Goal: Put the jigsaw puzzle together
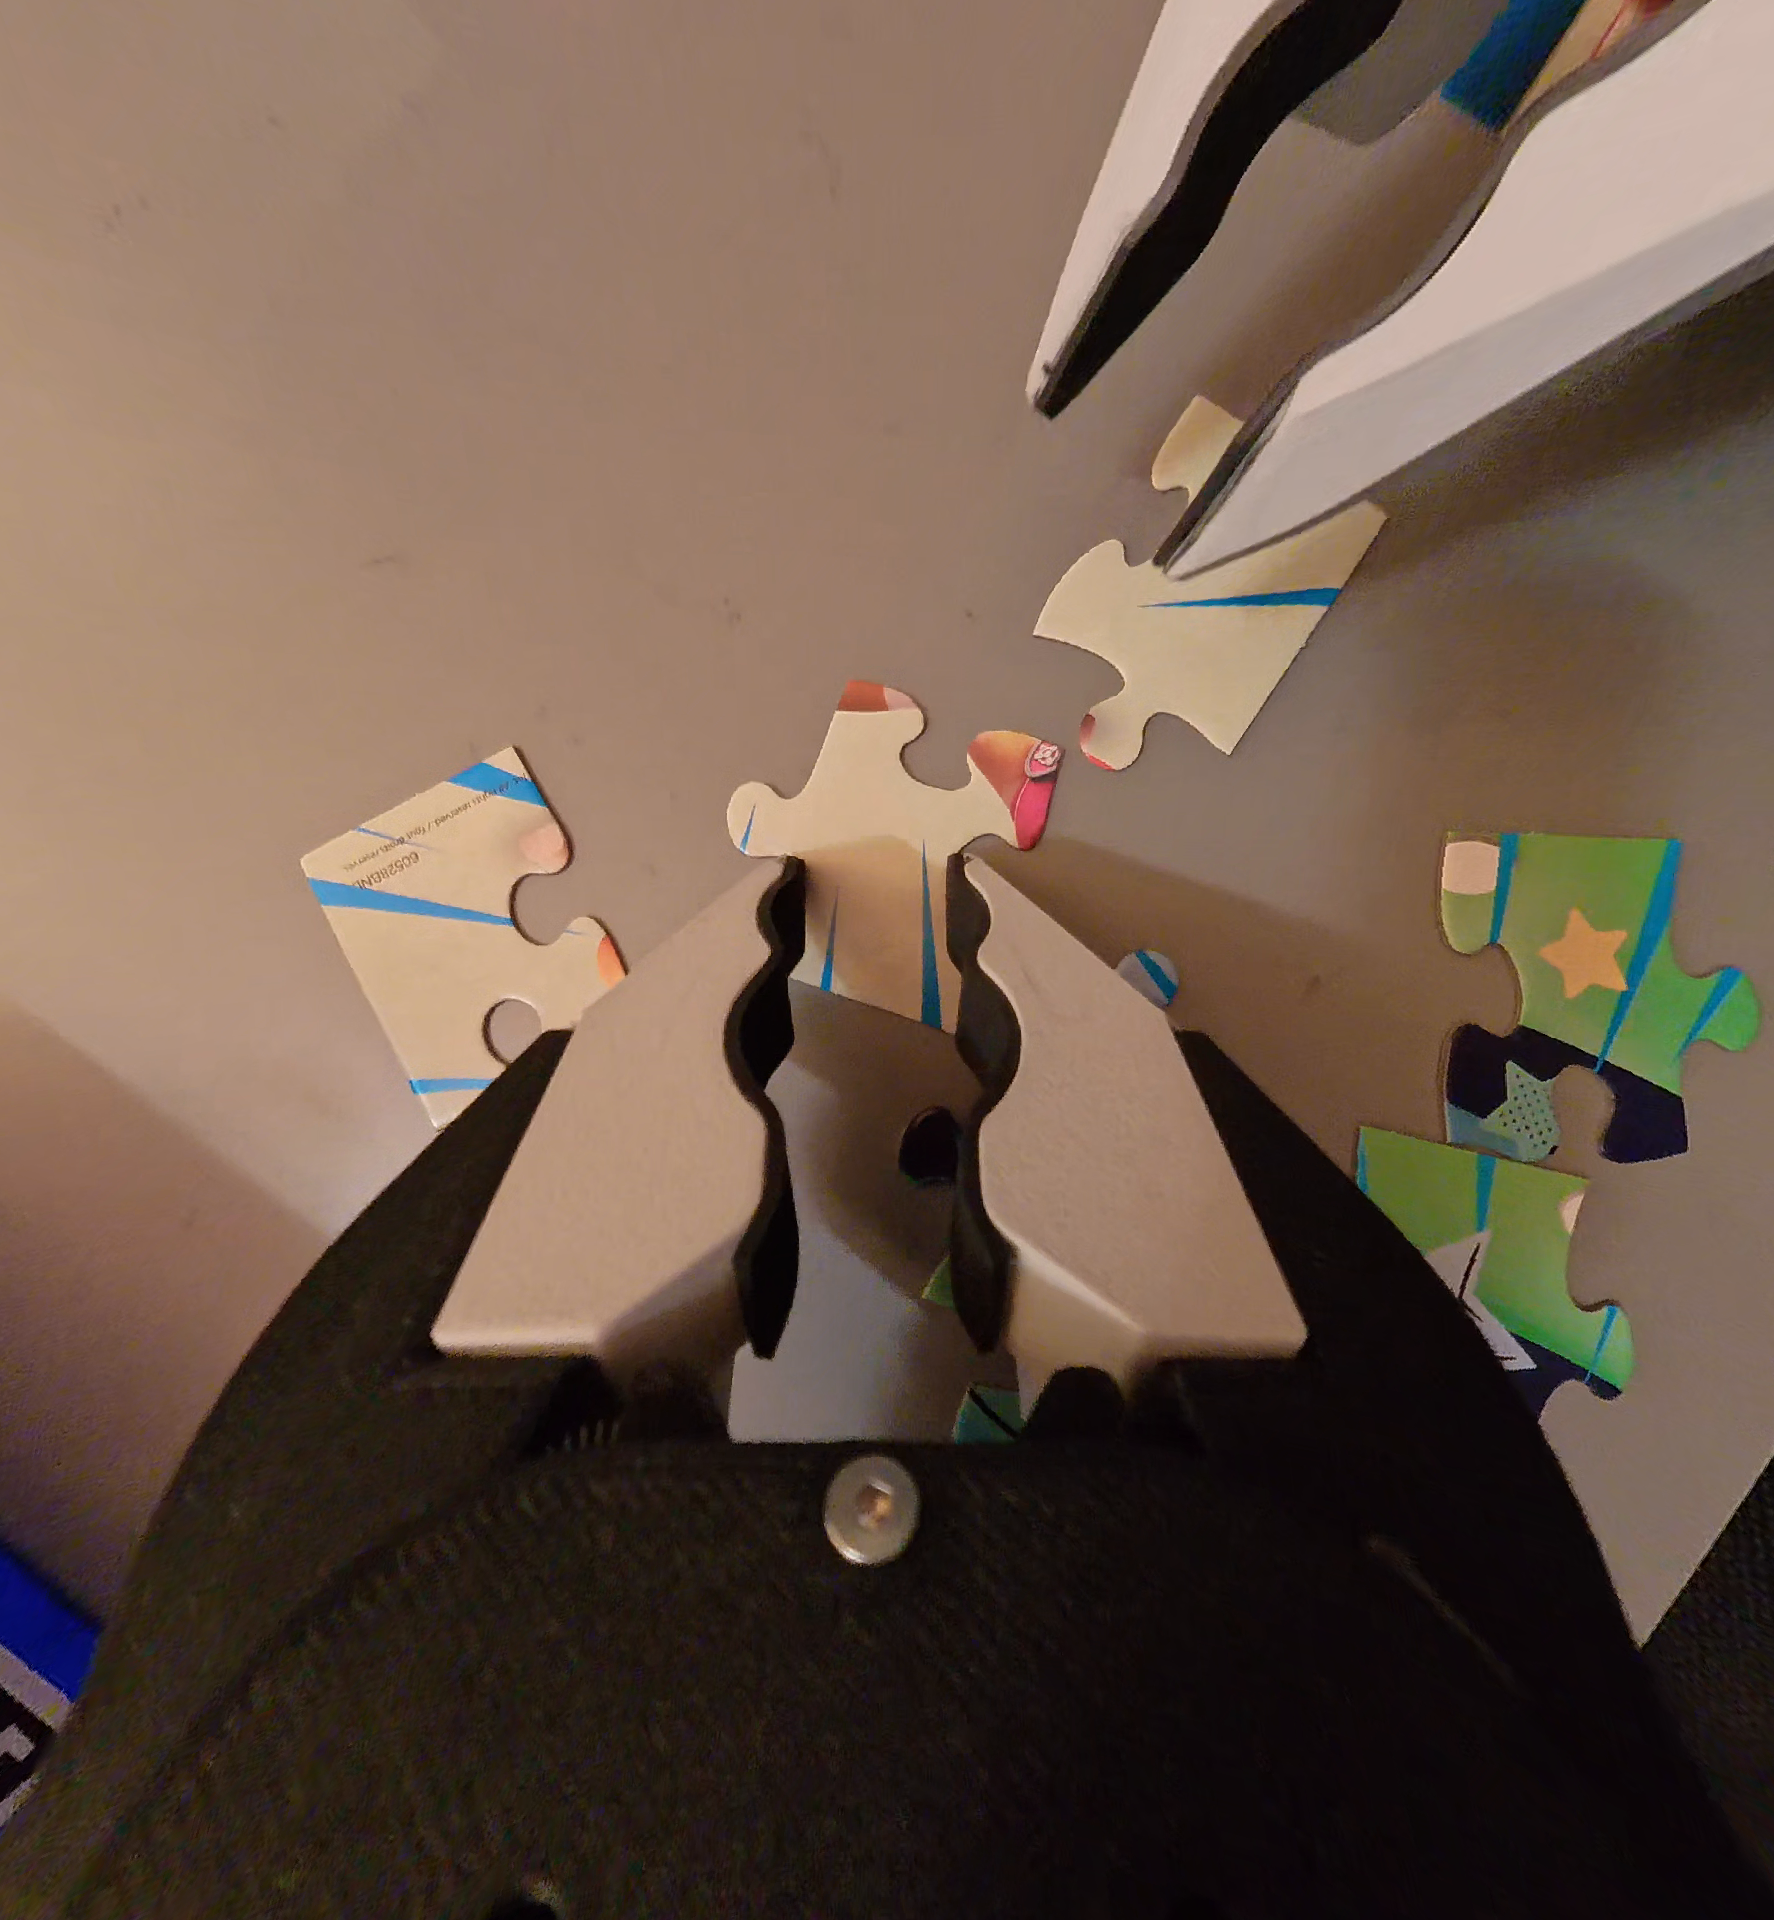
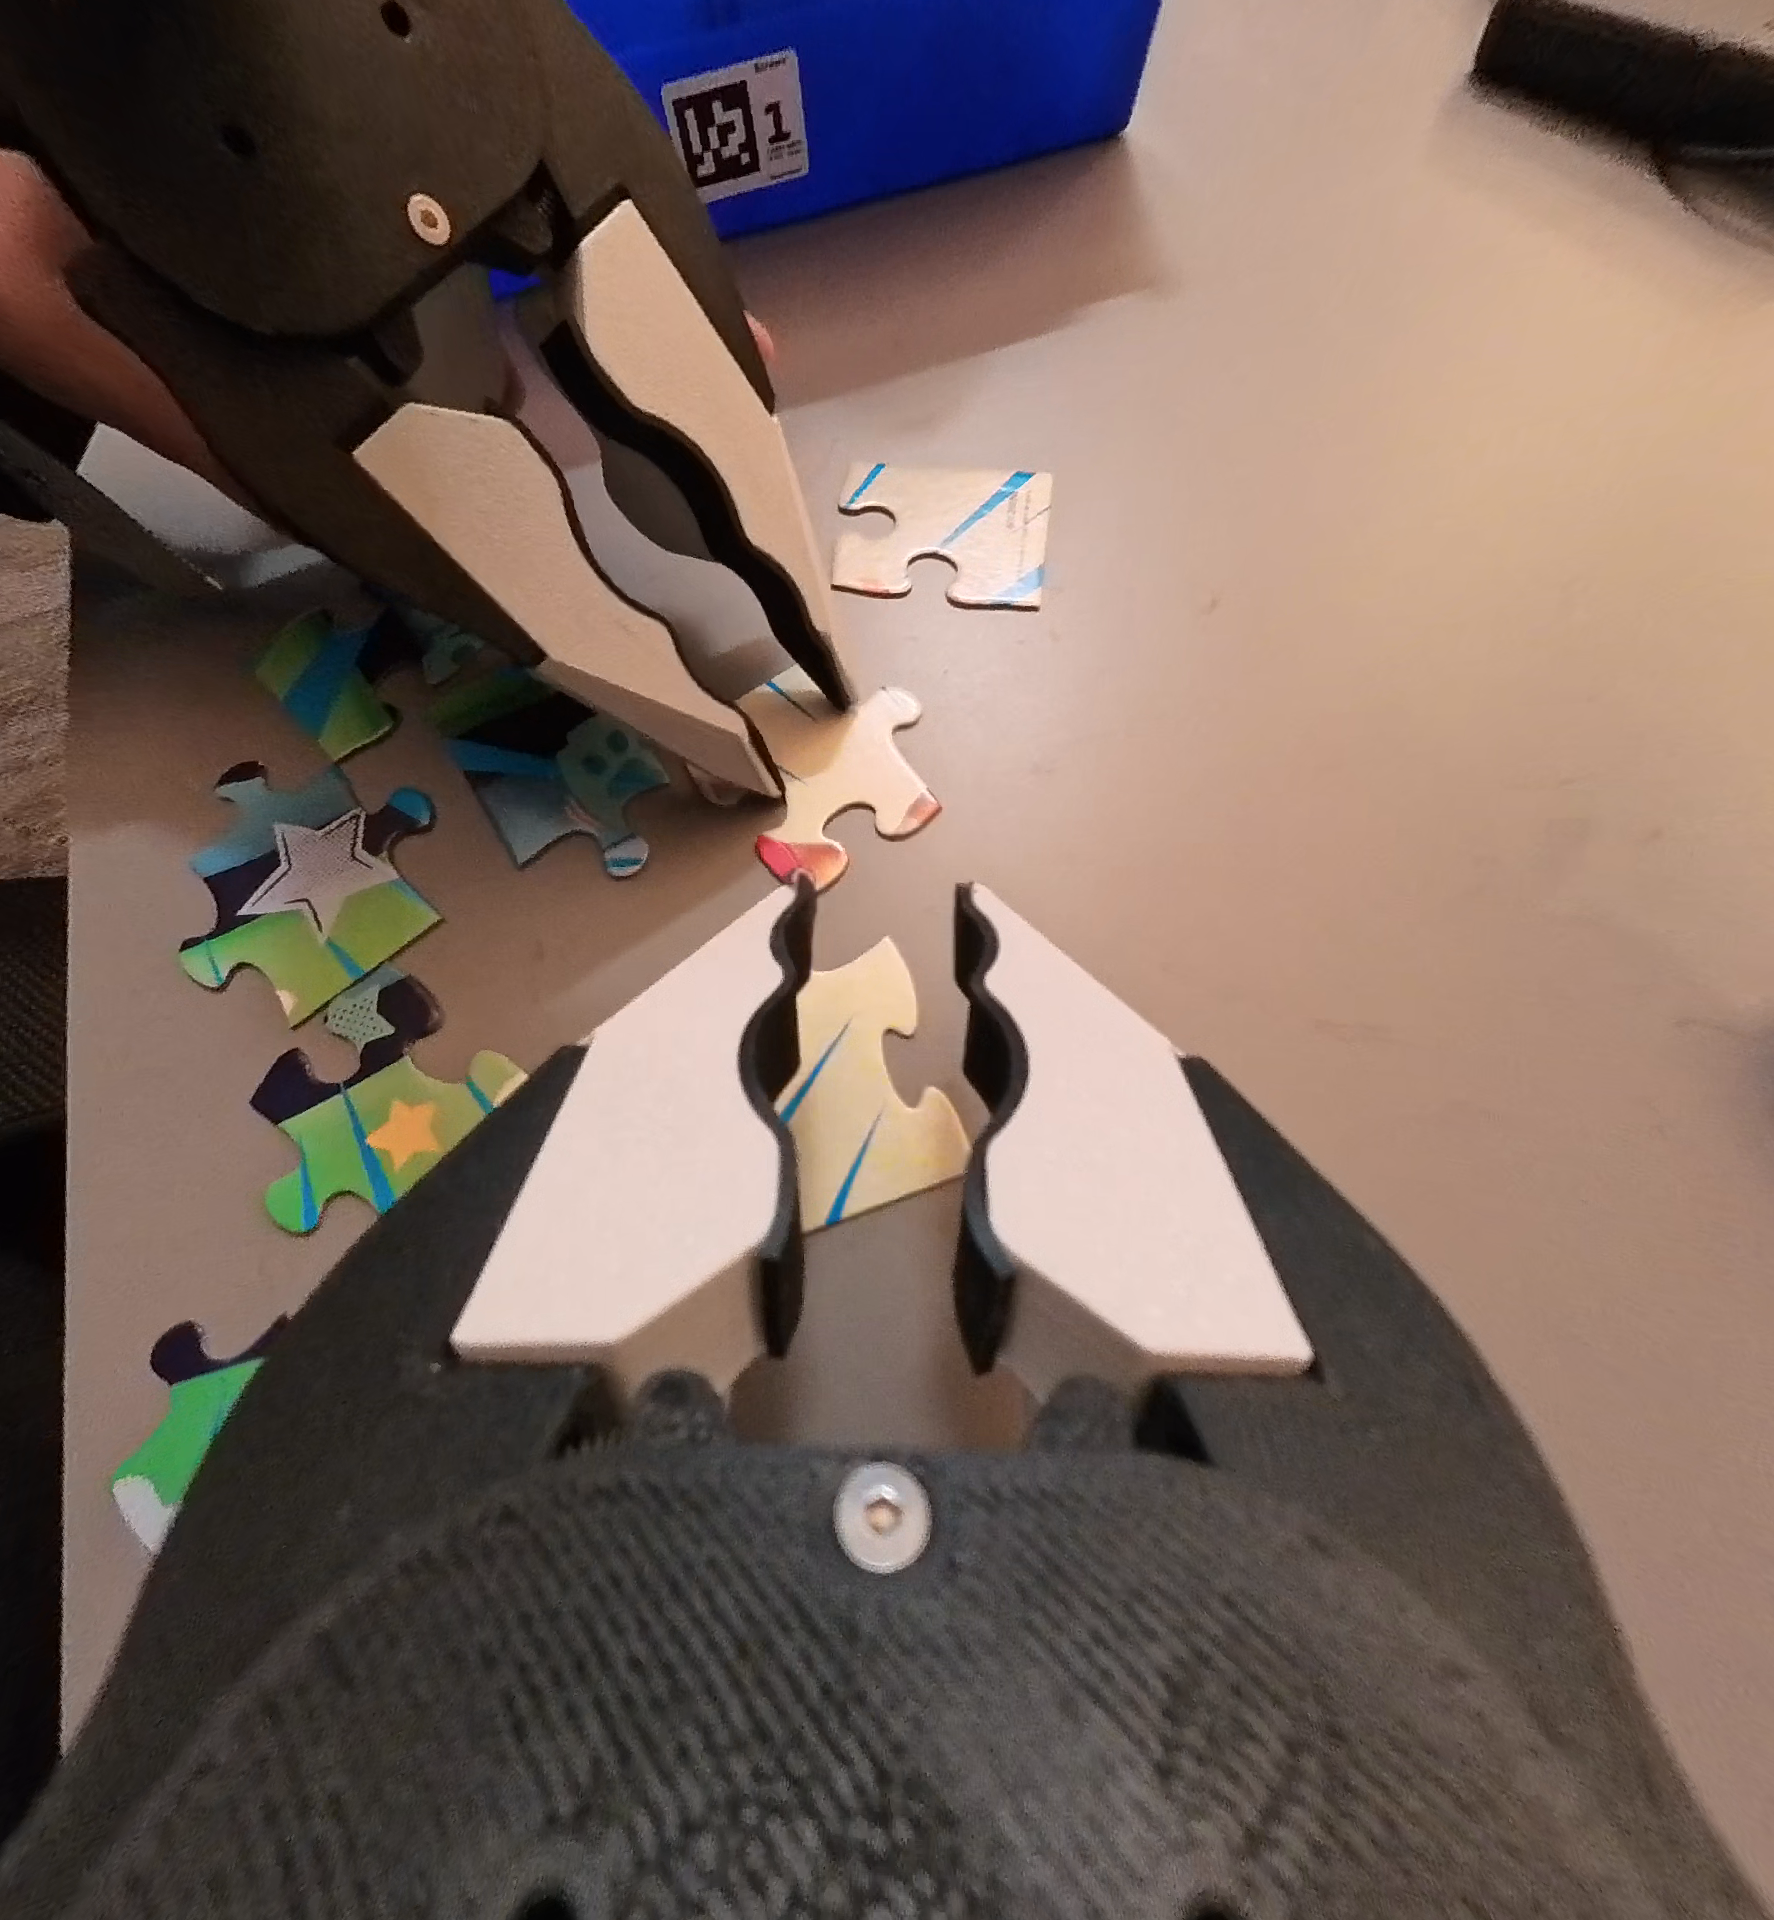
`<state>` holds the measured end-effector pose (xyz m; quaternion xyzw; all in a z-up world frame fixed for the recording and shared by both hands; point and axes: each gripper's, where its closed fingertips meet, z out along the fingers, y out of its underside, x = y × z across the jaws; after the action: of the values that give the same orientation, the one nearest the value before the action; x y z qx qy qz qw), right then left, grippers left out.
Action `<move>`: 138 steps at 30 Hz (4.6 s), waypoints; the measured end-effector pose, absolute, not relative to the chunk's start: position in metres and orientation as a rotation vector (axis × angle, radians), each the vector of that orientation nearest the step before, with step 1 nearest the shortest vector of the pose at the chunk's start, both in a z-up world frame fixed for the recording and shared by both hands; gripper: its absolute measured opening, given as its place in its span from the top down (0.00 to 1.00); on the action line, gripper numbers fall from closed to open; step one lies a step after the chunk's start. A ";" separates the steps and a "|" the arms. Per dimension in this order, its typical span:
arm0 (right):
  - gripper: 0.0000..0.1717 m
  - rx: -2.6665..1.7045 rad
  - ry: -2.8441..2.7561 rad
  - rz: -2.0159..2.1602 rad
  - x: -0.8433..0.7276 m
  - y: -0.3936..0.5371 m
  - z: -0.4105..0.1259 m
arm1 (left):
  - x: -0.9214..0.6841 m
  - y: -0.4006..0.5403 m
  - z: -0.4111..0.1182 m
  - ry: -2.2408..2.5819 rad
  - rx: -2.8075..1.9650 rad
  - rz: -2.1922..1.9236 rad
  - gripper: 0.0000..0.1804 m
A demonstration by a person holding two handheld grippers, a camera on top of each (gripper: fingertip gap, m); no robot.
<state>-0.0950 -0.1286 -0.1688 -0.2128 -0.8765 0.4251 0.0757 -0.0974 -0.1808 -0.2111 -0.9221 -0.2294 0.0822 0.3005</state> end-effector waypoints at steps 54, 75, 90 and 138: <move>0.74 -0.767 -2.542 1.293 -0.112 -0.104 -0.157 | -0.119 -0.185 -0.212 -1.297 -2.160 0.453 0.77; 0.74 -0.379 -2.581 1.138 -0.117 -0.126 -0.177 | -0.107 -0.175 -0.196 -1.337 -1.951 0.122 0.77; 1.00 0.343 -2.205 0.580 -0.142 -0.155 -0.193 | -0.104 -0.167 -0.172 -1.213 -1.813 -0.011 0.77; 0.78 -0.075 -2.414 0.722 0.005 0.188 -0.174 | 0.026 0.109 -0.175 -0.600 -2.158 -0.358 0.72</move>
<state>0.0047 0.1884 -0.1740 -0.0284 -0.9119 0.2727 0.3053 0.0261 0.1093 -0.1748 -0.8621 -0.2396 -0.1429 0.4230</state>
